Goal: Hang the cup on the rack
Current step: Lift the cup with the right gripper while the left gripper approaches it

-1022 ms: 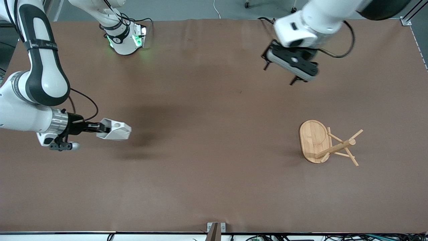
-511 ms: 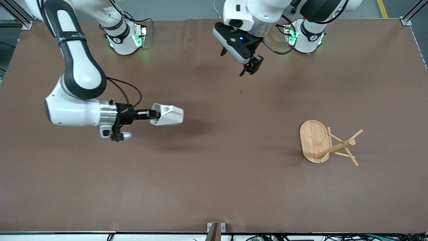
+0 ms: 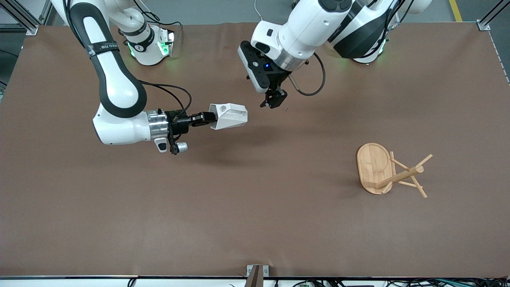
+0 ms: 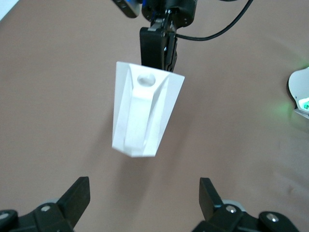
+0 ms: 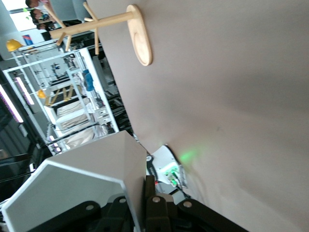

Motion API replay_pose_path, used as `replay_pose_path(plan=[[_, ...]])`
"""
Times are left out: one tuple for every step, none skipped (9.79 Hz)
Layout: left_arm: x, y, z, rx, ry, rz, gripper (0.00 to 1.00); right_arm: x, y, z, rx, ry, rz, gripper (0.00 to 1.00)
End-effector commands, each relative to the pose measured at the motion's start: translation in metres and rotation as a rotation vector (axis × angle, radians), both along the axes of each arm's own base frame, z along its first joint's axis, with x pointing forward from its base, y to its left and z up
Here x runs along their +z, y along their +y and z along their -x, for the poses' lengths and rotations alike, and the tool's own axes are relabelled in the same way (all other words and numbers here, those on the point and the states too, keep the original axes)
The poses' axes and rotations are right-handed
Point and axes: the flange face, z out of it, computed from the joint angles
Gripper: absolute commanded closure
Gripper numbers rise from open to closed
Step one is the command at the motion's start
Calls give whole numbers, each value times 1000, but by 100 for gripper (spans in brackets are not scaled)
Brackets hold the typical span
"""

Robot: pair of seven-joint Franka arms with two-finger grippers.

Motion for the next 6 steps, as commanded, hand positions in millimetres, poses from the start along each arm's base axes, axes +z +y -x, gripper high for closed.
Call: replay_pose_path(plan=[[-20, -8, 2, -62, 13, 0, 0, 15, 8, 7, -25, -1, -60, 100], [-22, -10, 3, -85, 7, 1, 0, 21, 12, 9, -28, 0, -77, 99], [-29, -10, 0, -116, 1, -3, 0, 28, 15, 10, -33, -2, -93, 100], [-36, -9, -6, -136, -7, -3, 0, 36, 17, 11, -38, -3, -107, 100], [-42, -10, -10, -139, -19, 4, 0, 46, 18, 13, -35, -4, -127, 99], [-45, -12, -11, -137, -23, 7, 0, 55, 19, 15, -38, 3, -131, 99]])
